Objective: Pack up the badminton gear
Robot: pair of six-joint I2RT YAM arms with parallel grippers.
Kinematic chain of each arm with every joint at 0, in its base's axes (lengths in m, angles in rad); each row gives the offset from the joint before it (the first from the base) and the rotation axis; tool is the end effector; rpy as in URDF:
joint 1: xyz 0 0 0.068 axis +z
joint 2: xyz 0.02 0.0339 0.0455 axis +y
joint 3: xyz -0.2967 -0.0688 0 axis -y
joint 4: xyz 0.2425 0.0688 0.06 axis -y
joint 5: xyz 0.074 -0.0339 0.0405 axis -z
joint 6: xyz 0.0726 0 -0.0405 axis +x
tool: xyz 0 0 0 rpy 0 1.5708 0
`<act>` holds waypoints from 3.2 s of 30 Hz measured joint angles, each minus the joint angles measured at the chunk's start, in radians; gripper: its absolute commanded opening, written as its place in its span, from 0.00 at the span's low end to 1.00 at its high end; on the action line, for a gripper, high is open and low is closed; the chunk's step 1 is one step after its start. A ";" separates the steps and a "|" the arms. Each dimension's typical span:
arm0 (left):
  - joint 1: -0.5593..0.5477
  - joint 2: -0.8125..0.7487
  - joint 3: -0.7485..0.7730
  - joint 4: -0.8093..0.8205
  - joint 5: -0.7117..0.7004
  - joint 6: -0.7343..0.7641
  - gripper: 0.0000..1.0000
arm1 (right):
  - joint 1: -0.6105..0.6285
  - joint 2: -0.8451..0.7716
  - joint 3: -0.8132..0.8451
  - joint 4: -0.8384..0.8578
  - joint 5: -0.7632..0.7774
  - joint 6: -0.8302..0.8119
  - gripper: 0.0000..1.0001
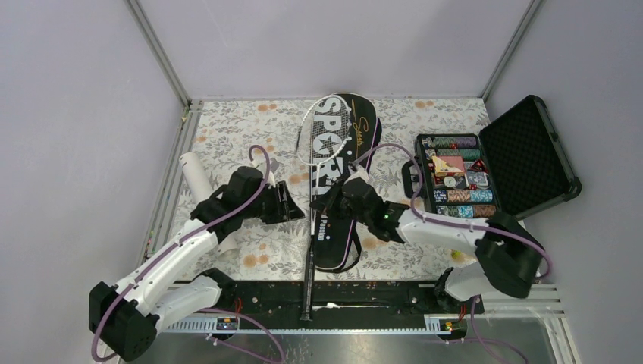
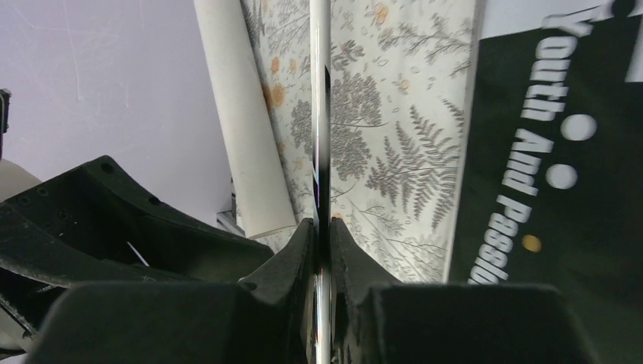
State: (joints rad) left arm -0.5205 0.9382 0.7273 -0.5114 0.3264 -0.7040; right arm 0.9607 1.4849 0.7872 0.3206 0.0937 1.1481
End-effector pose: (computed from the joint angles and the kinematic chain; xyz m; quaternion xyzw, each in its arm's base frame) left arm 0.1631 -0.1203 0.2663 -0.0158 0.9016 -0.3546 0.2473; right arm 0.2089 0.2870 0.2454 0.1035 0.8201 0.4691 0.3109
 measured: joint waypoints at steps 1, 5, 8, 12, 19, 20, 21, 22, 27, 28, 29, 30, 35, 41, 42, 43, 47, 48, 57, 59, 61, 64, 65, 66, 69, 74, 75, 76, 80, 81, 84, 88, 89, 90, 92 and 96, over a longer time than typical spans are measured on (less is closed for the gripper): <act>-0.026 0.006 0.015 -0.011 -0.012 0.002 0.42 | -0.006 -0.040 -0.017 -0.016 0.009 -0.018 0.00; -0.124 0.060 0.095 -0.047 -0.082 0.015 0.42 | -0.022 -0.192 -0.070 -0.127 0.056 -0.085 0.00; -0.198 0.124 0.160 -0.064 -0.154 0.021 0.40 | -0.035 -0.335 -0.107 -0.244 0.099 -0.150 0.00; -0.299 0.235 0.250 -0.079 -0.269 0.023 0.41 | -0.064 -0.529 -0.151 -0.436 0.159 -0.218 0.00; -0.429 0.509 0.455 -0.059 -0.449 0.046 0.42 | -0.081 -0.822 -0.204 -0.744 0.259 -0.278 0.00; -0.443 0.548 0.481 -0.060 -0.475 0.050 0.42 | -0.081 -0.857 -0.212 -0.785 0.267 -0.279 0.00; -0.456 0.591 0.510 -0.056 -0.503 0.053 0.42 | -0.082 -0.887 -0.217 -0.825 0.273 -0.278 0.00; -0.467 0.637 0.539 -0.048 -0.526 0.056 0.42 | -0.082 -0.915 -0.220 -0.865 0.281 -0.277 0.00; -0.491 0.827 0.634 -0.018 -0.568 0.060 0.43 | -0.083 -1.027 -0.220 -1.008 0.309 -0.274 0.00; -0.492 0.862 0.652 -0.018 -0.570 0.060 0.44 | -0.083 -1.049 -0.220 -1.028 0.315 -0.272 0.00; -0.492 0.896 0.671 -0.016 -0.571 0.060 0.44 | -0.083 -1.071 -0.220 -1.045 0.321 -0.272 0.00; -0.492 0.923 0.684 -0.016 -0.572 0.061 0.44 | -0.083 -1.086 -0.220 -1.056 0.327 -0.272 0.00; -0.492 1.011 0.713 -0.017 -0.582 0.060 0.46 | -0.084 -1.134 -0.220 -1.102 0.360 -0.272 0.00; -0.492 1.059 0.714 -0.009 -0.585 0.058 0.29 | -0.084 -1.161 -0.217 -1.115 0.361 -0.272 0.00; -0.492 1.064 0.715 -0.008 -0.586 0.056 0.21 | -0.084 -1.161 -0.216 -1.117 0.360 -0.272 0.00; -0.492 1.068 0.715 -0.008 -0.592 0.055 0.10 | -0.084 -1.161 -0.214 -1.117 0.358 -0.272 0.00; -0.492 1.073 0.713 -0.004 -0.614 0.044 0.00 | -0.084 -1.161 -0.208 -1.116 0.351 -0.271 0.00; -0.492 1.073 0.710 0.000 -0.620 0.043 0.00 | -0.084 -1.161 -0.208 -1.116 0.346 -0.270 0.00; -0.491 0.863 0.481 0.106 -0.642 0.000 0.00 | -0.084 -1.133 -0.247 -1.011 0.207 -0.206 0.00; -0.491 0.805 0.450 0.118 -0.649 -0.011 0.00 | -0.084 -1.098 -0.270 -0.981 0.184 -0.196 0.00; -0.492 0.749 0.422 0.131 -0.654 -0.023 0.00 | -0.084 -1.061 -0.299 -0.954 0.164 -0.186 0.00; -0.492 0.679 0.376 0.158 -0.657 -0.039 0.00 | -0.084 -1.023 -0.352 -0.908 0.126 -0.159 0.00; -0.491 0.660 0.362 0.166 -0.657 -0.039 0.01 | -0.084 -1.014 -0.371 -0.892 0.116 -0.147 0.00; -0.492 0.651 0.356 0.166 -0.657 -0.039 0.07 | -0.084 -1.007 -0.388 -0.876 0.102 -0.134 0.00; -0.492 0.655 0.359 0.158 -0.660 -0.032 0.29 | -0.084 -0.985 -0.435 -0.832 0.077 -0.093 0.00; -0.492 0.718 0.366 0.138 -0.662 -0.021 0.40 | -0.084 -0.951 -0.462 -0.760 0.037 -0.042 0.00; -0.492 0.732 0.366 0.137 -0.661 -0.017 0.44 | -0.084 -0.950 -0.473 -0.731 0.025 -0.030 0.00; -0.492 0.745 0.366 0.136 -0.661 -0.010 0.47 | -0.084 -0.950 -0.483 -0.713 0.016 -0.021 0.00; -0.492 0.783 0.384 0.116 -0.659 0.007 0.51 | -0.084 -0.951 -0.513 -0.666 -0.008 0.009 0.00; -0.492 0.785 0.385 0.117 -0.658 0.009 0.51 | -0.084 -0.953 -0.517 -0.658 -0.012 0.015 0.00; -0.492 0.785 0.388 0.116 -0.660 0.016 0.53 | -0.084 -0.969 -0.531 -0.623 -0.031 0.041 0.00; -0.491 0.790 0.405 0.101 -0.660 0.023 0.58 | -0.084 -0.994 -0.548 -0.603 -0.042 0.074 0.00; -0.492 0.798 0.419 0.093 -0.660 0.023 0.58 | -0.084 -1.000 -0.550 -0.598 -0.045 0.080 0.00; -0.492 0.806 0.428 0.092 -0.661 0.024 0.58 | -0.084 -1.004 -0.552 -0.596 -0.051 0.084 0.00; -0.492 0.837 0.459 0.085 -0.661 0.025 0.58 | -0.084 -1.014 -0.560 -0.586 -0.059 0.095 0.00; -0.492 0.910 0.517 0.049 -0.661 0.025 0.58 | -0.085 -1.032 -0.574 -0.580 -0.069 0.107 0.00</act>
State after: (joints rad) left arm -1.0122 1.8484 1.2438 -0.4625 -0.3351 -0.6792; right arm 0.8761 0.4530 0.2134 -0.2592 0.0250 1.2552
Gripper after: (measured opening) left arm 0.577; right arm 0.131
